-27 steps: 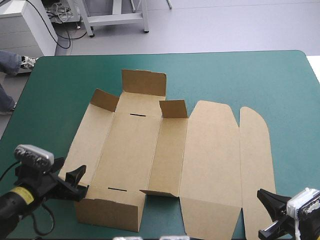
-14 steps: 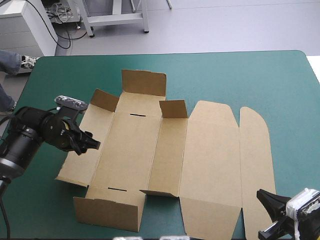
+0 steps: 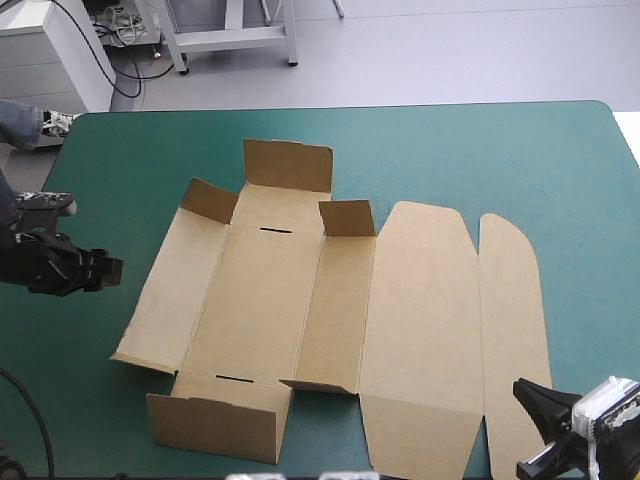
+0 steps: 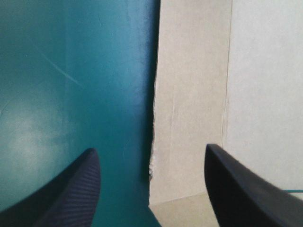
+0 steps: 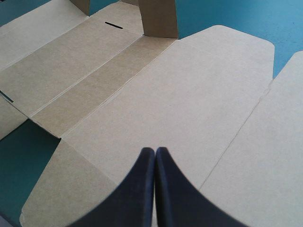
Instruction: Fold the box
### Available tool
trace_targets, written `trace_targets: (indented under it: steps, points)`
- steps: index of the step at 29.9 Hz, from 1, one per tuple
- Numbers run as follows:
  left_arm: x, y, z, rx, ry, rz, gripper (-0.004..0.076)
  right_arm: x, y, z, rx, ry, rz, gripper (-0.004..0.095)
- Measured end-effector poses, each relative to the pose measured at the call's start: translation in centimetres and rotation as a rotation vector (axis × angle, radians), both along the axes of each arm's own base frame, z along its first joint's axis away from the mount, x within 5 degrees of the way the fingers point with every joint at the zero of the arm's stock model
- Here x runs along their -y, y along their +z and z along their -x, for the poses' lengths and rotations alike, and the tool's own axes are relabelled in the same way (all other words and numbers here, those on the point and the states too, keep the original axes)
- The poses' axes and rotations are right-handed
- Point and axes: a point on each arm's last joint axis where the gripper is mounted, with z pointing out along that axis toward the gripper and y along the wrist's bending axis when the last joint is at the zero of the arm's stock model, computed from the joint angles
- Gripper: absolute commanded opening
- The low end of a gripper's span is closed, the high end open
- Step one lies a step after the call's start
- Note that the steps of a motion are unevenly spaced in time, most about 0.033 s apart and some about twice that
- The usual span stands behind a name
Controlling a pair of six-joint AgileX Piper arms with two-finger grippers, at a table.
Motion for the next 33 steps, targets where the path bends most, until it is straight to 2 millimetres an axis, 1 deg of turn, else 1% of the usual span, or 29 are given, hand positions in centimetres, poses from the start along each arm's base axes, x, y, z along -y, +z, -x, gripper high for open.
trace_targets:
  steps: [4, 8, 17, 22, 26, 33]
  points:
    - [-1.7, -0.9, -0.8, 0.016, 0.026, 0.098, 0.0456, 0.0, 0.0, 0.0, -0.002, 0.002, -0.002, -0.0021]
    - [-2.5, -2.8, -2.4, -0.034, 0.024, 0.149, 0.0456, 0.0, 0.0, 0.0, -0.003, 0.004, -0.004, -0.0022]
    - [-3.6, -7.3, -5.1, -0.151, 0.023, 0.233, 0.0456, 0.0, 0.0, 0.0, -0.003, 0.004, -0.004, -0.0022]
    - [-3.7, -8.6, -6.0, -0.168, 0.038, 0.300, 0.0456, 0.0, 0.0, 0.0, -0.002, 0.004, -0.003, -0.0021]
    - [-3.4, -9.6, -6.0, -0.183, 0.045, 0.345, 0.0456, 0.0, 0.0, 0.0, -0.002, 0.005, -0.002, -0.0022]
    - [-2.3, -12.0, -4.7, -0.250, 0.011, 0.393, 0.0456, 0.0, 0.0, 0.0, 0.007, 0.008, 0.004, -0.0022]
